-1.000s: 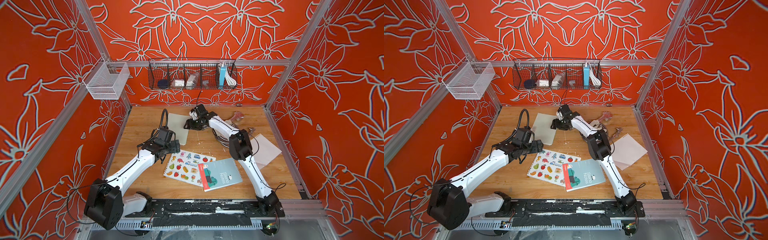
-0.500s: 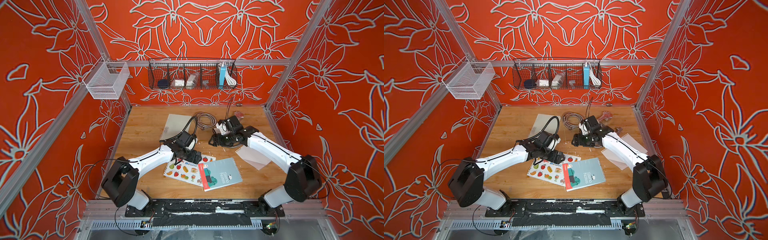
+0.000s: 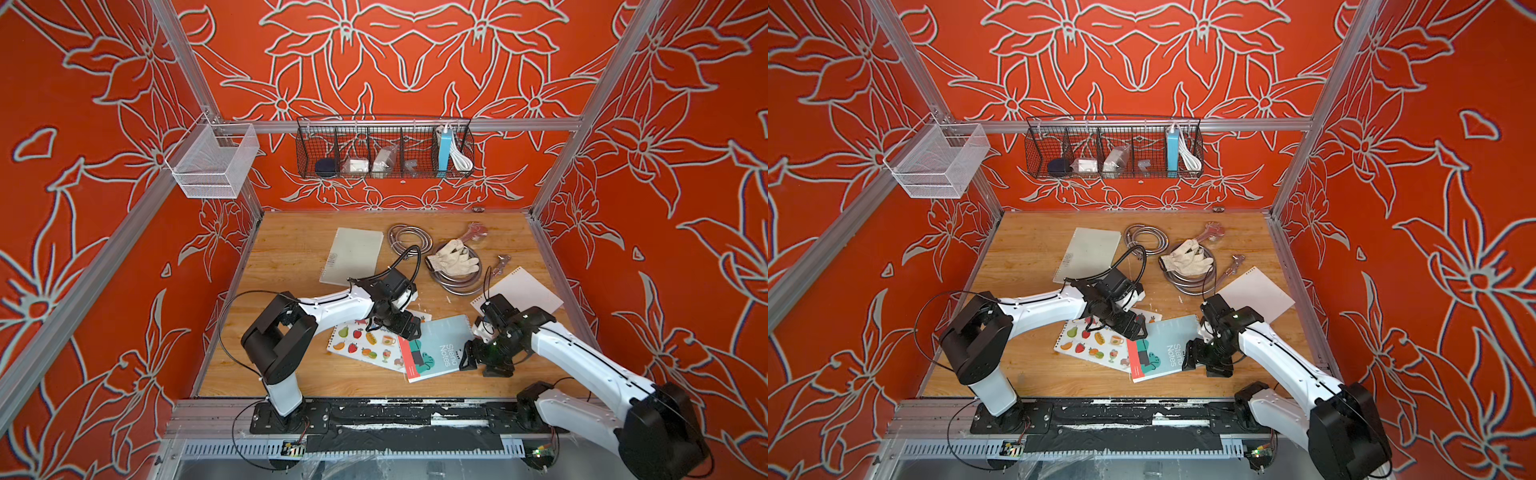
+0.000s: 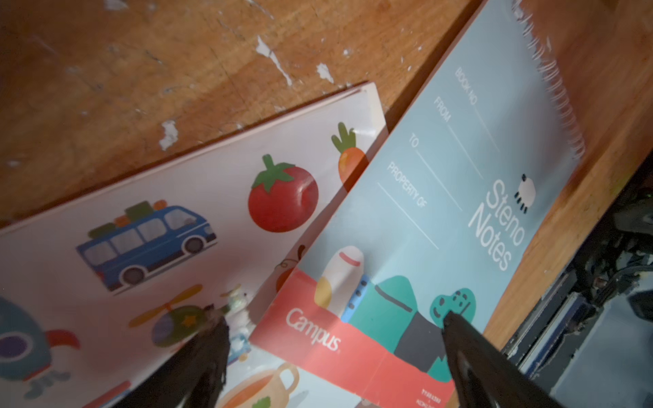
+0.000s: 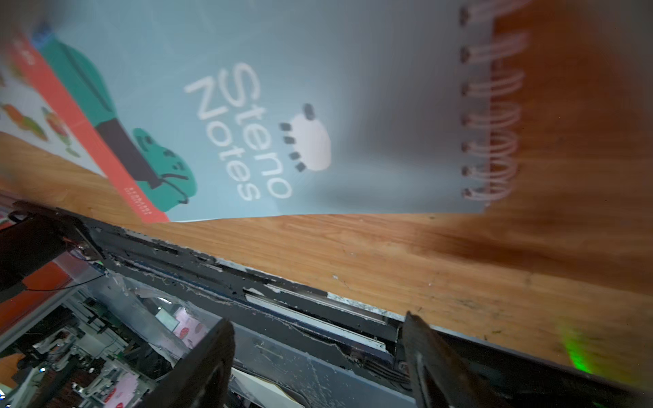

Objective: Tear off pages from different notebooks
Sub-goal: Adjust the notebook at the notebook.

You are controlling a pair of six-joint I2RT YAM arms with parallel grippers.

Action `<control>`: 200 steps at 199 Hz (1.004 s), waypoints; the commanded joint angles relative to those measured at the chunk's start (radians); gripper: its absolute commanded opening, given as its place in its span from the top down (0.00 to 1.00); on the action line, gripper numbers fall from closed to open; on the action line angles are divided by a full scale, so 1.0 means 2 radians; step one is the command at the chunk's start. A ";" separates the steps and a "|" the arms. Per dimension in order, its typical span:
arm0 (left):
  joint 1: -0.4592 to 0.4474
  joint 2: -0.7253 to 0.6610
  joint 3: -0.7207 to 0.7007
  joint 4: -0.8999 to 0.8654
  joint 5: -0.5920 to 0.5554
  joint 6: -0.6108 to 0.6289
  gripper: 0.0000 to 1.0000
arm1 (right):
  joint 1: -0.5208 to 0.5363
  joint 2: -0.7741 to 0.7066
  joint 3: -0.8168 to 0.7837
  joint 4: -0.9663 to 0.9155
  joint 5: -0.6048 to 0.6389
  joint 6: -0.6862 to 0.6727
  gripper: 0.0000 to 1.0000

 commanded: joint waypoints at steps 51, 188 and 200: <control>-0.006 0.014 0.012 -0.020 0.056 0.032 0.19 | -0.080 0.127 0.043 0.095 -0.002 -0.020 0.22; -0.005 -0.006 0.012 -0.037 0.046 0.047 0.21 | 0.013 0.345 0.383 0.165 0.031 -0.053 0.26; -0.001 -0.021 0.008 -0.029 0.035 0.043 0.20 | 0.012 0.314 0.362 0.145 0.060 -0.065 0.26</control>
